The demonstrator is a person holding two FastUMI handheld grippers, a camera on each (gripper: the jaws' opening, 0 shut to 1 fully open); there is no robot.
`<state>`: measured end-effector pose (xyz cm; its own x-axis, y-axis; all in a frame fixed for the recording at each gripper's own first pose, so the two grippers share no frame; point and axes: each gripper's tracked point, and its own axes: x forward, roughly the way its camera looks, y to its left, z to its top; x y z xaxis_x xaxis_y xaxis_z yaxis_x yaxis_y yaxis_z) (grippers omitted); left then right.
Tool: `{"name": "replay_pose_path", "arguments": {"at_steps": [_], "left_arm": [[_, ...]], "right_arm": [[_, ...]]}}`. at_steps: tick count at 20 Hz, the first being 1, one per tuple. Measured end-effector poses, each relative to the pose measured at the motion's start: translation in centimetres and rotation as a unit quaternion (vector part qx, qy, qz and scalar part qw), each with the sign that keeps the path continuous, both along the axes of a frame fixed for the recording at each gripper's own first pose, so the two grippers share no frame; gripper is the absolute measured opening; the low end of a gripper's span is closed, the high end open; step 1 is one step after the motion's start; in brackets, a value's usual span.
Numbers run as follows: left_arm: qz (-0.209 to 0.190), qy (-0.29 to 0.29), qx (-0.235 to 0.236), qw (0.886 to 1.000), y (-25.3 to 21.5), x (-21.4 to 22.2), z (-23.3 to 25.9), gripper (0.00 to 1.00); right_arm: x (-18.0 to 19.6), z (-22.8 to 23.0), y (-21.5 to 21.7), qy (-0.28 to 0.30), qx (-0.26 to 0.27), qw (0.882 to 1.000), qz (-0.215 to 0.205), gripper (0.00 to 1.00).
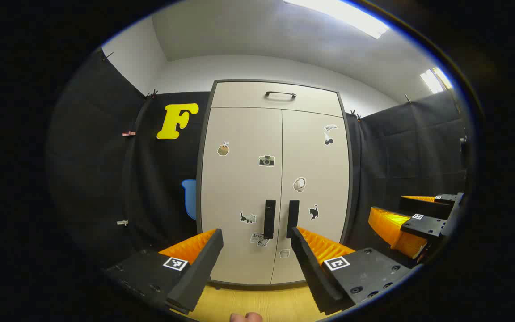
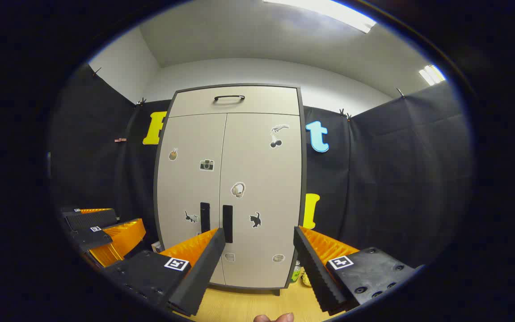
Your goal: Open the right door of the double-door shoe cabinet with the right hand, and open the left door with the left hand.
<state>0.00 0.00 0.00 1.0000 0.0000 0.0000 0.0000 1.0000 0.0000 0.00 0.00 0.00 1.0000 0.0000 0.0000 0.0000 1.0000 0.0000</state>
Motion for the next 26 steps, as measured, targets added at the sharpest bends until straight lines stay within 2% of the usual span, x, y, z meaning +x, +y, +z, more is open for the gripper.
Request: {"name": "replay_pose_path", "arguments": {"at_steps": [18, 26], "left_arm": [[0.000, 0.002, 0.002, 1.000, 0.0, 0.3, -0.2, 0.95], [-0.003, 0.015, -0.003, 1.000, 0.1, 0.5, -0.4, 0.95]], "right_arm": [[1.0, -0.3, 1.2, 0.003, 0.008, 1.000, 0.004, 0.97], [3.7, -1.5, 3.2, 0.017, 0.003, 1.000, 0.017, 0.97]]}}
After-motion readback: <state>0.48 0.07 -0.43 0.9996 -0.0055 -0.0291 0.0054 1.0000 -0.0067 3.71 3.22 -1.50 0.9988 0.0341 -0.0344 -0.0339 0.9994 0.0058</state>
